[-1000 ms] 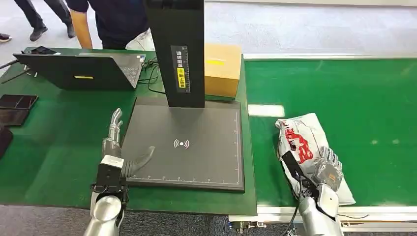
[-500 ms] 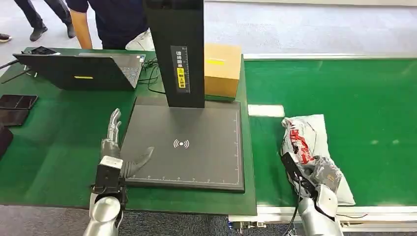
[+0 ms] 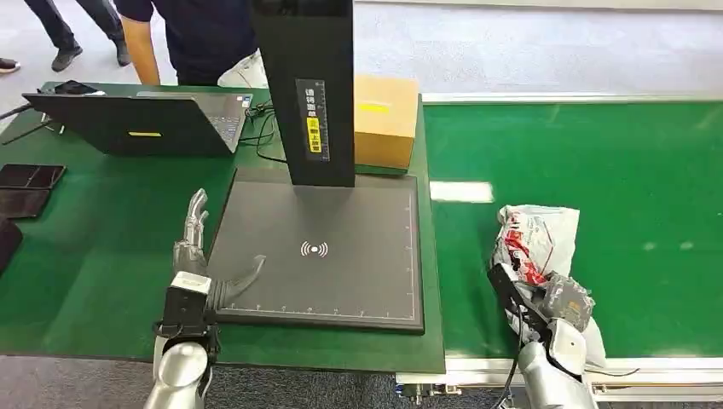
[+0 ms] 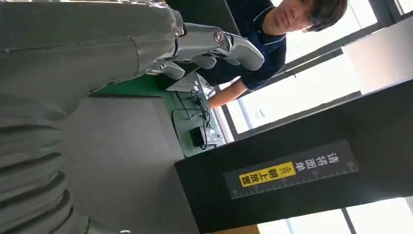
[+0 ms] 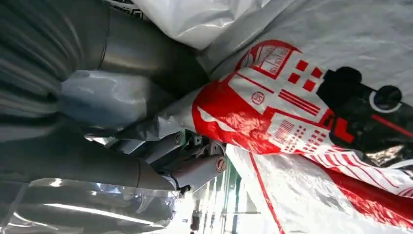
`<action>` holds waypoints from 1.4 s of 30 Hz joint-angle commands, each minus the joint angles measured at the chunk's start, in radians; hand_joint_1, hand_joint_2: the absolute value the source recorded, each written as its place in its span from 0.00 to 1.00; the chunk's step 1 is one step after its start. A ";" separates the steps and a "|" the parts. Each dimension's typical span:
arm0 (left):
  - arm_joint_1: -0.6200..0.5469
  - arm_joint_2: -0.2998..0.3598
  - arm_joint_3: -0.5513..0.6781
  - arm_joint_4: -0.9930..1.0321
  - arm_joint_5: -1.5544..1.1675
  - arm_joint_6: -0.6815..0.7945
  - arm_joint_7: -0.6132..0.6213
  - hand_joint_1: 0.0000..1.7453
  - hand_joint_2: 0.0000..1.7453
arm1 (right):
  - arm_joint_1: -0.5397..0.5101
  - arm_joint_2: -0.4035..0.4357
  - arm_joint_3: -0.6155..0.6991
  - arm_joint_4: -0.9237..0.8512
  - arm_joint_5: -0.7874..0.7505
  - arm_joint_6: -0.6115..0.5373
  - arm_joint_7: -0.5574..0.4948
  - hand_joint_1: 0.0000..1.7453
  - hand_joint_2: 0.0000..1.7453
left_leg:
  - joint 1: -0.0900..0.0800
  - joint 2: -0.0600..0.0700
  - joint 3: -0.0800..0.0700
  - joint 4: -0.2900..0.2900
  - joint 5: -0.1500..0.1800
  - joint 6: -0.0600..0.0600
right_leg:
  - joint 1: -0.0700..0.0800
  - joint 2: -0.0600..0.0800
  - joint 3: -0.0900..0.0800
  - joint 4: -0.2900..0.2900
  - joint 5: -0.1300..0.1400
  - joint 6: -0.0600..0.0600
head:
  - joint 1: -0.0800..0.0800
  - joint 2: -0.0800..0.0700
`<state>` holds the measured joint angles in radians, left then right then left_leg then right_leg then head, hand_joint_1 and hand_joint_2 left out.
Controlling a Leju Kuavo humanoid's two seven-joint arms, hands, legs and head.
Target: Moved the parcel from conveyor to table for the left to box.
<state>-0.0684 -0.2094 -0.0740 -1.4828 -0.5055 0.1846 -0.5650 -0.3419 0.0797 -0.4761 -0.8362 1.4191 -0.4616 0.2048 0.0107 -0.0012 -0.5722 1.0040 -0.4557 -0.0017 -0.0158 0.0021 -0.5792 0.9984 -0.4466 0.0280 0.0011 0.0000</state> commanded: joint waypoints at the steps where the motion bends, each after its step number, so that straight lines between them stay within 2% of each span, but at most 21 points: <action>1: -0.001 0.001 0.011 0.008 -0.003 0.004 0.008 0.00 1.00 | 0.029 0.019 -0.014 -0.059 -0.004 -0.039 -0.029 1.00 1.00 | 0.000 -0.001 0.001 -0.001 0.000 0.000 | 0.000 -0.001 0.001 -0.001 0.000 -0.001 | 0.000 0.000; 8: 0.008 -0.003 0.017 0.005 -0.002 0.007 0.004 0.00 1.00 | 0.107 0.073 0.050 -0.301 0.008 -0.123 -0.061 1.00 1.00 | 0.000 0.001 -0.001 -0.001 0.000 0.000 | 0.000 0.001 -0.001 0.000 0.000 -0.001 | 0.000 0.000; 17: 0.008 -0.003 0.017 0.006 -0.002 0.008 0.003 0.00 1.00 | 0.114 0.077 0.058 -0.319 0.007 -0.130 -0.065 1.00 1.00 | 0.000 0.000 0.000 -0.002 0.000 0.000 | 0.000 0.000 0.000 -0.001 0.000 -0.002 | 0.000 0.000; 26: 0.008 0.005 0.012 0.030 0.007 0.015 -0.012 0.00 1.00 | 0.188 0.105 0.177 -0.526 -0.014 -0.237 -0.131 1.00 1.00 | 0.000 0.001 0.000 -0.002 0.000 0.000 | 0.000 0.001 -0.001 0.000 -0.001 -0.002 | 0.000 0.000; 32: -0.009 0.010 0.008 0.067 0.020 0.021 -0.035 0.00 1.00 | 0.201 0.134 0.239 -0.660 0.003 -0.237 -0.232 1.00 1.00 | -0.001 0.001 -0.001 -0.001 0.000 0.000 | 0.000 0.001 -0.002 0.001 0.000 -0.002 | 0.000 0.000; 42: -0.040 0.023 -0.003 0.105 0.042 0.039 -0.059 0.00 1.00 | 0.164 0.144 0.341 -0.669 0.028 -0.237 -0.297 1.00 1.00 | 0.000 0.001 0.000 -0.002 0.000 0.000 | 0.000 0.001 -0.001 0.000 0.000 -0.002 | 0.000 0.000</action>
<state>-0.0610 -0.2094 -0.0648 -1.4641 -0.4685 0.2174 -0.6206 -0.1483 0.2037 -0.2061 -1.4877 1.4443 -0.6939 -0.0663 0.0108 -0.0011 -0.5740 1.0036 -0.4556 -0.0018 -0.0157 0.0022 -0.5812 0.9986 -0.4469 0.0275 0.0011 0.0000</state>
